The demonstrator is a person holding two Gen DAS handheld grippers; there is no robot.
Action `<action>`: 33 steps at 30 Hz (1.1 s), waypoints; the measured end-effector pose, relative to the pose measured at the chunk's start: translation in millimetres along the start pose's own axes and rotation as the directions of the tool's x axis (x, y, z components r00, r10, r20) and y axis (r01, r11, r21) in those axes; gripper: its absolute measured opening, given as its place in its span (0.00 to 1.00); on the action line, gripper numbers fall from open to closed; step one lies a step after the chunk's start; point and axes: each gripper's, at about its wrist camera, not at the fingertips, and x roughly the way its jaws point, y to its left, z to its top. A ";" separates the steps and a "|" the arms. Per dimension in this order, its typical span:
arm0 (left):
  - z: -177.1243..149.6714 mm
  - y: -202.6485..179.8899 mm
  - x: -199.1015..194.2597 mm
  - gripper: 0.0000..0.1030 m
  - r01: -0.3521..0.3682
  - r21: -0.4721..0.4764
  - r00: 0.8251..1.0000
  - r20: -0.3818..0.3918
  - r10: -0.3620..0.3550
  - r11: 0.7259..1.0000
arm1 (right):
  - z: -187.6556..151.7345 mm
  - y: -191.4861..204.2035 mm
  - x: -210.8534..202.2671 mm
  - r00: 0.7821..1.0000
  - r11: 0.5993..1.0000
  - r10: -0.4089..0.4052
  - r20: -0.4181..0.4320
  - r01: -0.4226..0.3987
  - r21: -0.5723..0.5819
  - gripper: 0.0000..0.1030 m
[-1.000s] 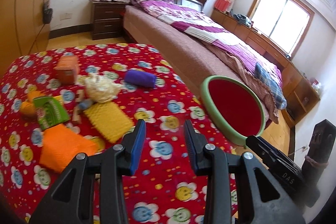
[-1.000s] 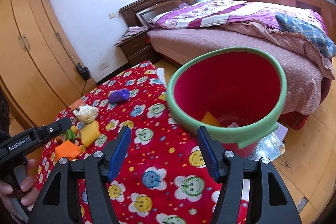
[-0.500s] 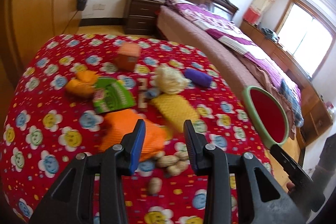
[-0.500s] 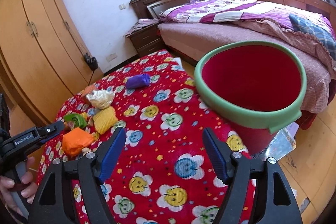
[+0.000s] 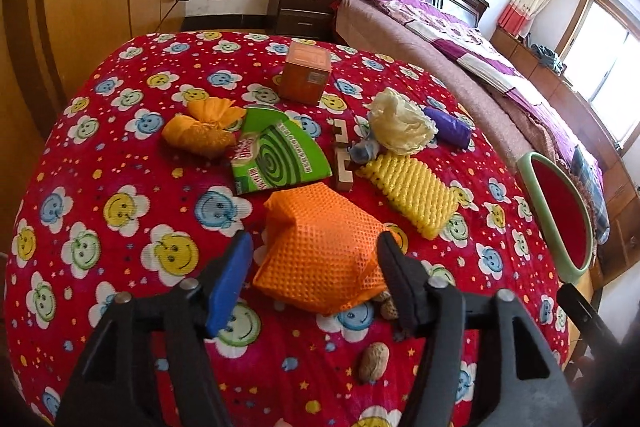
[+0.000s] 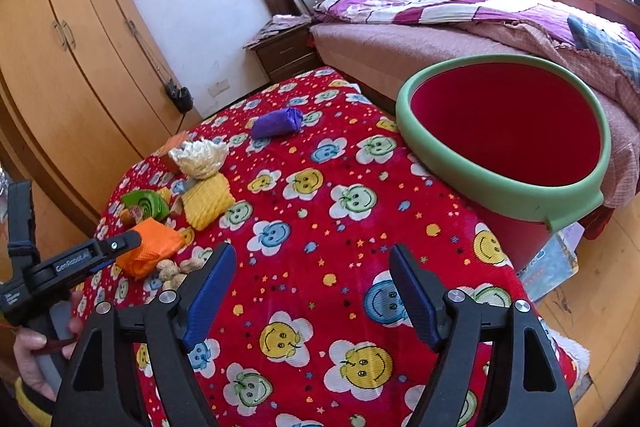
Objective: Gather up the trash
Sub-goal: 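Move both tools back over the items on the bedspread, then grasp the orange mesh bag with the left tool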
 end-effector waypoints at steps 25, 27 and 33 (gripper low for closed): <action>-6.5 -16.8 26.6 0.38 -0.023 0.043 0.999 -0.033 0.024 0.999 | -4.8 1.6 8.0 0.999 0.999 -0.015 0.046 0.017 -0.040 0.79; -7.3 -16.0 24.8 0.29 0.002 0.038 0.999 -0.033 0.000 0.999 | -5.6 2.6 10.7 1.000 0.999 -0.005 0.023 0.006 -0.036 0.79; -3.5 -10.0 10.9 0.21 0.054 0.027 0.999 -0.003 -0.054 0.998 | -2.3 13.1 17.7 1.000 0.998 0.010 -0.022 -0.011 -0.066 0.79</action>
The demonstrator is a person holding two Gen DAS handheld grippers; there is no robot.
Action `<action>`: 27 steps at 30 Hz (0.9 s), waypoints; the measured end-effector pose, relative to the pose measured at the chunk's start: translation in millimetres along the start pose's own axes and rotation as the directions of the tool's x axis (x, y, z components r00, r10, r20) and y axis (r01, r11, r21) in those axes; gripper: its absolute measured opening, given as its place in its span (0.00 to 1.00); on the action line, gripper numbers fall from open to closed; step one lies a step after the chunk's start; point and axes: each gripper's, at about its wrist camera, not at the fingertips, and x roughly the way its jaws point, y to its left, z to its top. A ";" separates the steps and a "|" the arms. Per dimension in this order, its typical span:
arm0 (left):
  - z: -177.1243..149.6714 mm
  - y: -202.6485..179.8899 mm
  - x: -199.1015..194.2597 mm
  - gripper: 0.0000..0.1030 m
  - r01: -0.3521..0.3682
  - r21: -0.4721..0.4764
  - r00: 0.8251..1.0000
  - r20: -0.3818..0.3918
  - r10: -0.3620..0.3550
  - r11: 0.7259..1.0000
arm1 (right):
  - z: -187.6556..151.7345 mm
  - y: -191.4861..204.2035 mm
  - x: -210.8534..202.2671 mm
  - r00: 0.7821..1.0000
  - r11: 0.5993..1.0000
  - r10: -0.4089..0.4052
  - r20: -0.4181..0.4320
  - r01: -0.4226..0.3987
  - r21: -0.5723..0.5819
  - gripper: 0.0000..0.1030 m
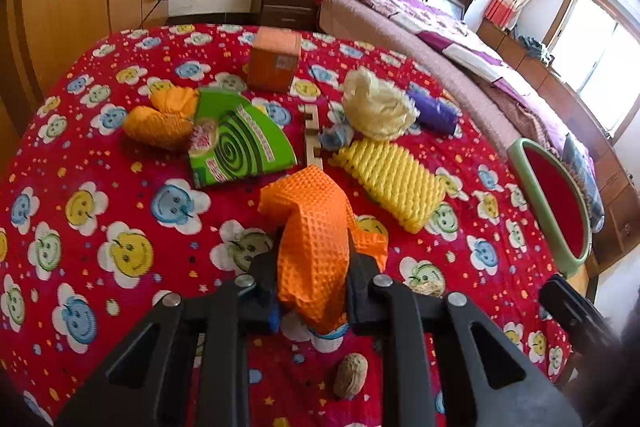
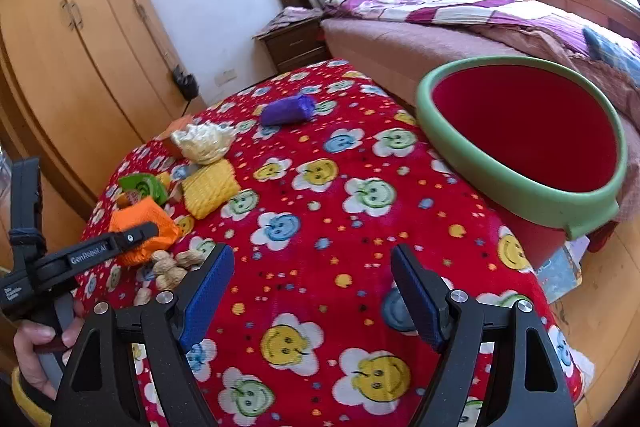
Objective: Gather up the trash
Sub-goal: 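Grasp the orange mesh bag with the left tool, then grasp the yellow mesh pad with the right tool while the left tool holds the orange bag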
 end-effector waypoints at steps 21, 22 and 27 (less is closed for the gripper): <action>9.3 59.9 -23.3 0.21 -0.082 -0.108 0.993 0.077 0.091 0.991 | 30.2 64.6 66.7 0.996 0.985 0.051 -0.079 -0.063 -0.160 0.79; 9.1 59.5 -22.5 0.21 -0.081 -0.106 0.993 0.076 0.089 0.991 | 32.5 65.5 72.7 0.995 0.985 0.049 -0.085 -0.062 -0.161 0.79; 8.5 56.1 -18.6 0.21 -0.073 -0.095 0.994 0.078 0.080 0.993 | 44.8 66.1 96.9 0.991 0.988 0.070 -0.116 -0.085 -0.131 0.79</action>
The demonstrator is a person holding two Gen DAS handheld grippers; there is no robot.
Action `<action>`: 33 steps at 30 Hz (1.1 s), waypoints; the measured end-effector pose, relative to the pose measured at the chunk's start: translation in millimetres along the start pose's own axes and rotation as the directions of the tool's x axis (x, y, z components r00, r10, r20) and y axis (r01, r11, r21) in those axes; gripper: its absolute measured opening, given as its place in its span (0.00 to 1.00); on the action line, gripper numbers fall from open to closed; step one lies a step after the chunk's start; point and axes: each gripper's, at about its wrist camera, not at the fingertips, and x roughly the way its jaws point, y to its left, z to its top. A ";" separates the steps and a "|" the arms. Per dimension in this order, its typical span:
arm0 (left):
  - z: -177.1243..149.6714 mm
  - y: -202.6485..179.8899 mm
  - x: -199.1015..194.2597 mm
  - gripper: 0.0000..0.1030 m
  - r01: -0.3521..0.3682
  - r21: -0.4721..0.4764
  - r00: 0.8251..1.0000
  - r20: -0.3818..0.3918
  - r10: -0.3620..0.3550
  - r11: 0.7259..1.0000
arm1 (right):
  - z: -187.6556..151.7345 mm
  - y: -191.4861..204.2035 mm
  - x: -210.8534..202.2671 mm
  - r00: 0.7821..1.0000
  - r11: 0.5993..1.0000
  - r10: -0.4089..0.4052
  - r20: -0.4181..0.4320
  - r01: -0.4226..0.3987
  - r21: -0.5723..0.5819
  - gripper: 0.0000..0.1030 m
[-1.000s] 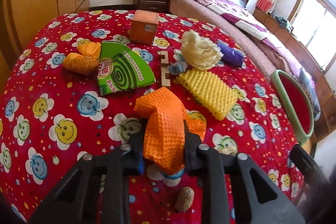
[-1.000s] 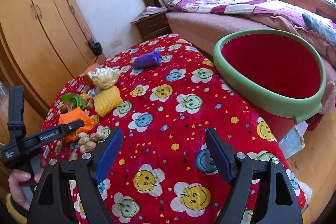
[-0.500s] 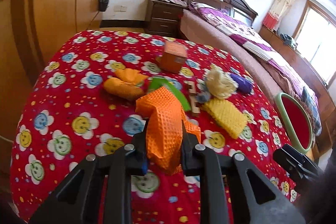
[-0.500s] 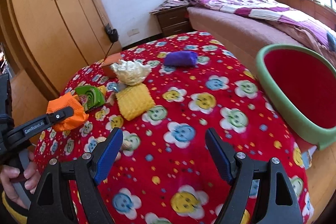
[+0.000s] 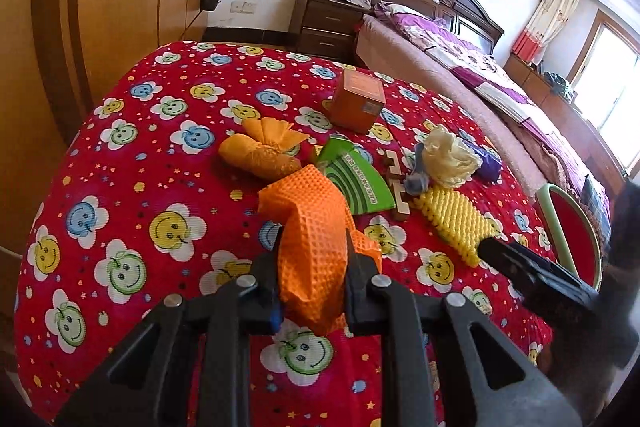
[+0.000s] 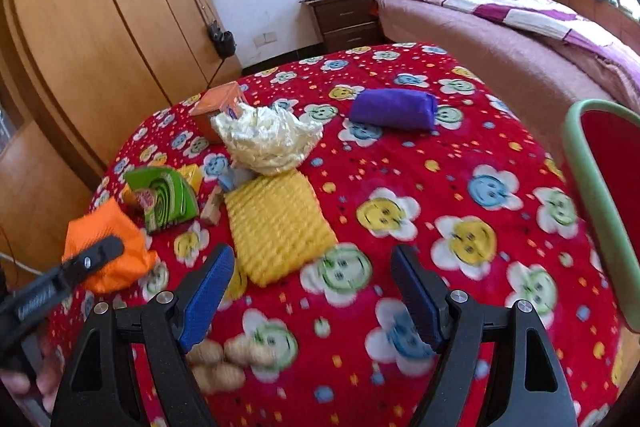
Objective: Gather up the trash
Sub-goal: 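Grasp the yellow mesh pad with the right tool while the left tool holds the orange bag, then carry the orange bag and yellow pad over the red bin with both tools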
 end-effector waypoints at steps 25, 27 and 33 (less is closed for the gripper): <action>-20.5 -40.3 -32.0 0.21 0.075 0.074 0.997 0.025 -0.077 0.994 | -34.1 -6.8 -61.2 0.992 0.995 0.057 0.109 -0.065 0.075 0.13; -23.2 -45.8 -36.4 0.21 0.084 0.087 0.996 0.030 -0.087 0.993 | -37.8 -10.9 -71.1 0.991 0.995 0.050 0.128 -0.061 0.085 0.13; -29.9 -61.5 -45.0 0.21 0.119 0.119 0.992 0.031 -0.124 0.986 | -48.0 -21.7 -97.8 0.985 0.993 0.026 0.172 -0.046 0.109 0.13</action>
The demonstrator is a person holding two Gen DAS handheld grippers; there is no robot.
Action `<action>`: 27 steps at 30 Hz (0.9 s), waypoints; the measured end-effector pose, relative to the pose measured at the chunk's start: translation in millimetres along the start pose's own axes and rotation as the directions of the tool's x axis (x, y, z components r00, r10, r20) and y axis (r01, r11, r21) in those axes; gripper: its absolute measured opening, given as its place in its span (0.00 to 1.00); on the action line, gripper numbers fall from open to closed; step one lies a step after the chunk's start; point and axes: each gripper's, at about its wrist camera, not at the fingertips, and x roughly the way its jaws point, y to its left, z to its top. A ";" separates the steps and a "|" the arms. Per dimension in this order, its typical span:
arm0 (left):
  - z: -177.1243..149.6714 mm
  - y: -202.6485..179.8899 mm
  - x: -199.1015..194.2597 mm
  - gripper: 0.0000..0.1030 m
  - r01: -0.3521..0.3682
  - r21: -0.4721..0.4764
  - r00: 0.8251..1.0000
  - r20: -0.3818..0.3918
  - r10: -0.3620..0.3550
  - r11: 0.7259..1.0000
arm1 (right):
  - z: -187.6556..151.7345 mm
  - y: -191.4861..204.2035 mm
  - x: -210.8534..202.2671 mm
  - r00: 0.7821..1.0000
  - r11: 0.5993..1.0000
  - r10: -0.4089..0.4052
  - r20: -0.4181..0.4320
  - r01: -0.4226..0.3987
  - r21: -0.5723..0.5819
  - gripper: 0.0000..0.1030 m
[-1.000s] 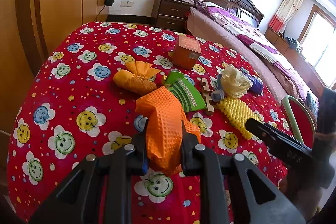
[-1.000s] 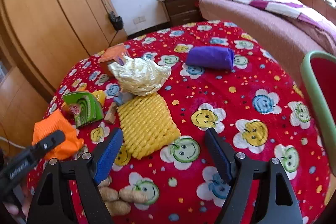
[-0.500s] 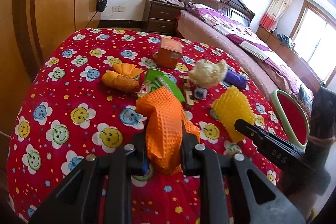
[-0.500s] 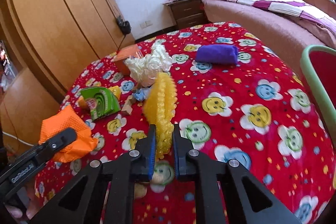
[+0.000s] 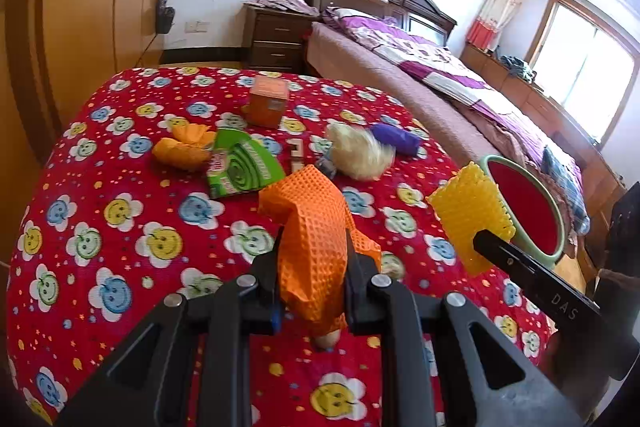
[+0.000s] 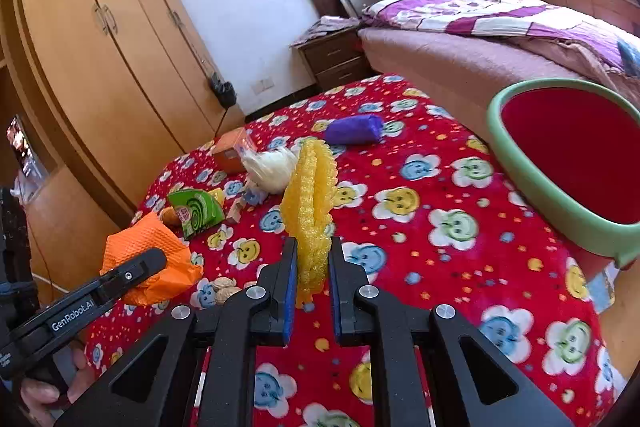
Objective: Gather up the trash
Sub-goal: 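Carry the orange bag and yellow pad over the red bin with both tools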
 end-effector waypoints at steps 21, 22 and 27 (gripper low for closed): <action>0.5 -40.5 -14.3 0.21 0.076 0.055 0.997 0.010 -0.077 0.996 | -1.6 -28.8 -49.8 0.994 0.998 -0.037 0.101 0.032 0.050 0.13; 0.9 -41.8 -14.6 0.21 0.079 0.058 0.997 0.010 -0.080 0.995 | -1.3 -30.7 -52.7 0.993 0.998 -0.043 0.110 0.038 0.053 0.13; 5.5 -49.6 -13.9 0.21 0.094 0.069 0.995 0.005 -0.095 0.993 | 2.1 -36.2 -60.1 0.990 0.996 -0.063 0.125 0.055 0.067 0.13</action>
